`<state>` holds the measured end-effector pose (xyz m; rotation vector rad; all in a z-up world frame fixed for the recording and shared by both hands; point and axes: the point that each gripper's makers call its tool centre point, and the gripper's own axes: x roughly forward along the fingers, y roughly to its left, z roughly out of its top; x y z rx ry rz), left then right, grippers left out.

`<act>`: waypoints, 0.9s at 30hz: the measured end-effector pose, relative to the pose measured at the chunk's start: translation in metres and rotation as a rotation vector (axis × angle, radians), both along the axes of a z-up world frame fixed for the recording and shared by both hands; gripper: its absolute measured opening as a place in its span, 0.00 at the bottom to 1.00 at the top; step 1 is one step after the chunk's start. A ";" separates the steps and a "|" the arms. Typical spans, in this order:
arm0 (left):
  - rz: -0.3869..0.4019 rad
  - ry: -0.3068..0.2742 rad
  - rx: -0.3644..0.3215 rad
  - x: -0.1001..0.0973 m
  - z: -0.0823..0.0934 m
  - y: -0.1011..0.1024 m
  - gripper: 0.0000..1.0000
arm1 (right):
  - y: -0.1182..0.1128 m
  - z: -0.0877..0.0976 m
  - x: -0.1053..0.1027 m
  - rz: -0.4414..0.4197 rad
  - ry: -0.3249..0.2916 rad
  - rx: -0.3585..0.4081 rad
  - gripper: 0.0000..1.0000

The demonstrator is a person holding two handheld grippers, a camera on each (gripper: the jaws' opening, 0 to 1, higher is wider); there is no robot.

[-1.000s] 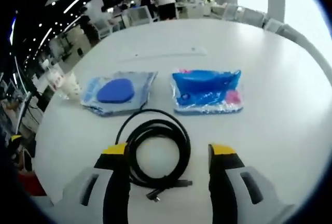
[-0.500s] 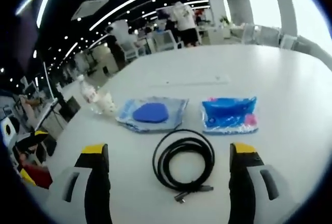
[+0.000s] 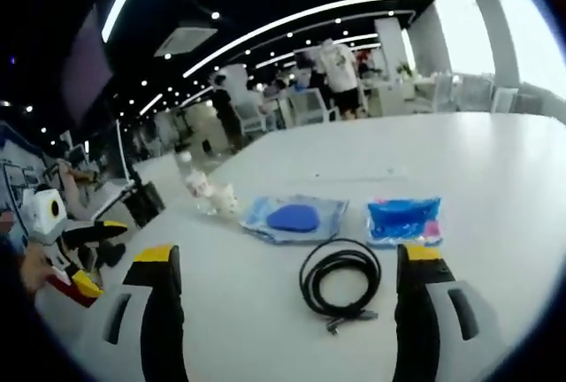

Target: Arrange the tabletop items into an orderly group along one side of the table until the central work area is clear of visible clutter.

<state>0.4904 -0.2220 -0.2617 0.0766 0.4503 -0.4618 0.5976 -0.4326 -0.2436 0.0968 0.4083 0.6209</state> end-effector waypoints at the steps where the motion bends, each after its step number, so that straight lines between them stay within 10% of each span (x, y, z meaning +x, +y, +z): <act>1: 0.000 0.001 -0.003 0.000 0.000 0.000 0.99 | 0.001 0.003 -0.003 0.012 -0.018 -0.004 1.00; 27: 0.042 -0.021 -0.018 0.001 0.004 0.007 0.98 | 0.017 0.010 -0.066 0.047 -0.152 -0.011 1.00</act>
